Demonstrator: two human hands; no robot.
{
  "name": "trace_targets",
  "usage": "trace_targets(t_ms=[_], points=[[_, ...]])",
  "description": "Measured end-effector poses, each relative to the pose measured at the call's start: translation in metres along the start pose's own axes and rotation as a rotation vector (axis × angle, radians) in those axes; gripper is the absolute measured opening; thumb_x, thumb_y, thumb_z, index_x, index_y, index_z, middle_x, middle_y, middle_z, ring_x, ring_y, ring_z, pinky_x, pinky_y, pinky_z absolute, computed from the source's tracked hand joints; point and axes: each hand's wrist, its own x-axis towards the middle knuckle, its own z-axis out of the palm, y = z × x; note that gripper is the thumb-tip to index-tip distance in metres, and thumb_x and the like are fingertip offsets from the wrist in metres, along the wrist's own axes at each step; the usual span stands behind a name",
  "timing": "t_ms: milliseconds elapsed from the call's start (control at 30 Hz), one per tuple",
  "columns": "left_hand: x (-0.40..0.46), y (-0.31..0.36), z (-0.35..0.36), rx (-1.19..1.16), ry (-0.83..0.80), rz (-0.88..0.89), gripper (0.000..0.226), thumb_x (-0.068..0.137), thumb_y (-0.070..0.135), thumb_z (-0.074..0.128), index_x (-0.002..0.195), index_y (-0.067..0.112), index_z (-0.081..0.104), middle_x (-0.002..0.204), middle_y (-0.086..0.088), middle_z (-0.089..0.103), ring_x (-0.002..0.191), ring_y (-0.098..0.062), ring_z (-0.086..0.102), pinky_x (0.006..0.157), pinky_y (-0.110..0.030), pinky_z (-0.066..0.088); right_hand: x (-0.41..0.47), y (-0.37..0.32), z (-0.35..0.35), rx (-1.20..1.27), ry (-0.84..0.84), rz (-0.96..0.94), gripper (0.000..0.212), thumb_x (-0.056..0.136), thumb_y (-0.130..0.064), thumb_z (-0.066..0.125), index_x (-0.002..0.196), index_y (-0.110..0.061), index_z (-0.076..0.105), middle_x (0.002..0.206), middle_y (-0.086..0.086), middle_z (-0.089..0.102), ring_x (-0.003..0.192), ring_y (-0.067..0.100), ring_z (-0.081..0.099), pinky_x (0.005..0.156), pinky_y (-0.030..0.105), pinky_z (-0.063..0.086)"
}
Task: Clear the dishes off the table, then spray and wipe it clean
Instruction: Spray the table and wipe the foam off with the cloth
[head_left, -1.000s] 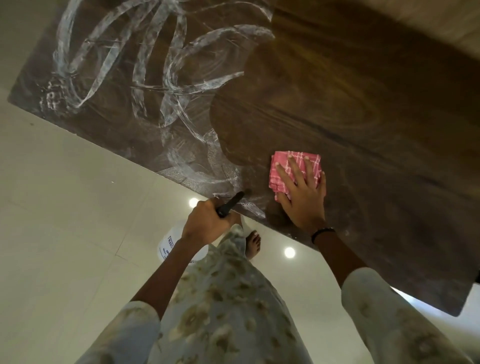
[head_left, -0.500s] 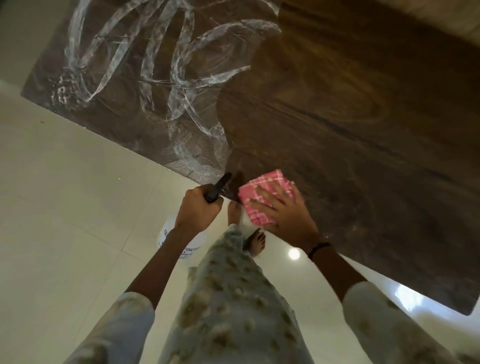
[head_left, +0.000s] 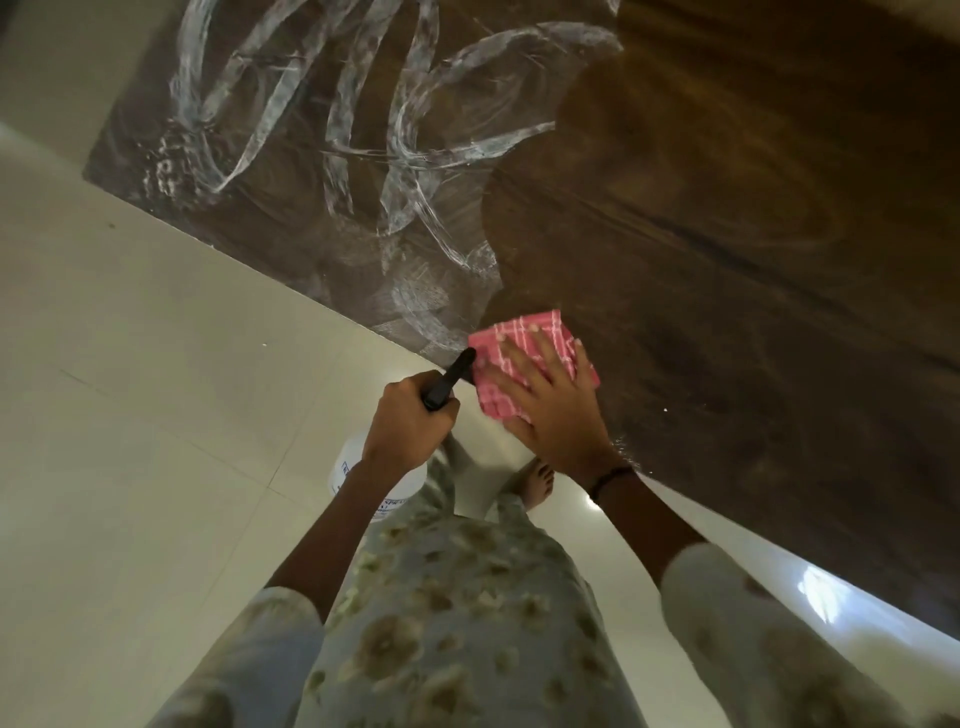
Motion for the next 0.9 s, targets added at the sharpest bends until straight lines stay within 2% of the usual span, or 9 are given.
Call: trace_targets(t_ms=[100,200,333,467,567,667,767,900], points=[[0.0,-0.003,-0.008,0.025,-0.03,-0.012,0.012,0.077,0.012,0.061,0.066,0.012,0.058,0.051,-0.004,0.046,0.046,-0.017,0.03,0.051,-0.025,0.03,-0.03,0.017,0.001,-0.036,-0.047,0.0,0.065,0.089,-0.055,0.047,0.146,-0.036,0.023,0.154,0.002,0.03,0.143,0.033,0.021,0.11,0.066,0.019],[0.003,-0.009,-0.012,0.086,-0.063,-0.043,0.024,0.078,0.017,0.061,0.057,0.018,0.05,0.05,-0.001,0.044,0.043,-0.016,0.031,0.049,-0.025,0.029,-0.032,0.026,-0.006,-0.029,-0.093,0.162,0.063,0.089,-0.058,0.035,0.146,-0.036,0.023,0.154,0.004,0.03,0.144,0.033,0.017,0.111,0.066,0.017],[0.005,-0.01,-0.016,0.167,-0.038,-0.107,0.038,0.08,0.029,0.062,0.051,0.022,0.038,0.047,0.005,0.036,0.04,-0.015,0.031,0.046,-0.024,0.029,-0.013,0.03,-0.013,-0.03,-0.152,0.227,0.064,0.088,-0.057,0.03,0.147,-0.034,0.022,0.155,0.005,0.026,0.145,0.032,0.012,0.11,0.066,0.017],[0.013,-0.009,-0.028,0.088,-0.008,-0.094,0.033,0.079,0.019,0.061,0.052,0.019,0.042,0.047,0.001,0.038,0.043,-0.02,0.033,0.046,-0.024,0.026,0.013,0.036,-0.019,-0.007,-0.101,0.249,0.067,0.088,-0.054,0.041,0.148,-0.033,0.02,0.157,0.005,0.022,0.145,0.033,0.011,0.11,0.068,0.017],[0.023,-0.009,-0.035,0.087,0.0,-0.099,0.023,0.077,0.02,0.061,0.057,0.019,0.05,0.05,0.0,0.043,0.047,-0.024,0.039,0.05,-0.025,0.031,0.043,0.032,-0.023,0.005,-0.052,0.305,0.07,0.088,-0.049,0.053,0.148,-0.032,0.021,0.158,0.005,0.019,0.145,0.035,0.01,0.11,0.068,0.013],[0.03,-0.007,-0.041,0.11,0.002,-0.095,0.021,0.076,0.021,0.061,0.057,0.02,0.051,0.051,-0.001,0.044,0.049,-0.025,0.041,0.052,-0.027,0.034,0.074,0.013,-0.023,0.024,-0.011,0.341,0.069,0.089,-0.048,0.052,0.148,-0.032,0.022,0.158,0.005,0.018,0.144,0.038,0.011,0.108,0.07,0.009],[0.034,-0.007,-0.049,0.059,0.041,-0.077,0.016,0.075,0.019,0.06,0.064,0.008,0.057,0.049,-0.002,0.042,0.047,-0.026,0.036,0.052,-0.027,0.032,0.095,-0.014,-0.019,0.025,0.0,0.297,0.066,0.089,-0.051,0.044,0.148,-0.032,0.023,0.158,0.005,0.02,0.145,0.036,0.013,0.108,0.071,0.012],[0.037,-0.009,-0.061,-0.038,0.094,-0.048,0.029,0.069,0.028,0.054,0.074,0.0,0.06,0.047,-0.002,0.036,0.049,-0.023,0.028,0.051,-0.031,0.032,0.081,-0.043,-0.008,-0.009,-0.026,0.067,0.055,0.093,-0.051,0.033,0.145,-0.034,0.03,0.155,0.002,0.028,0.144,0.033,0.021,0.106,0.068,0.022]])
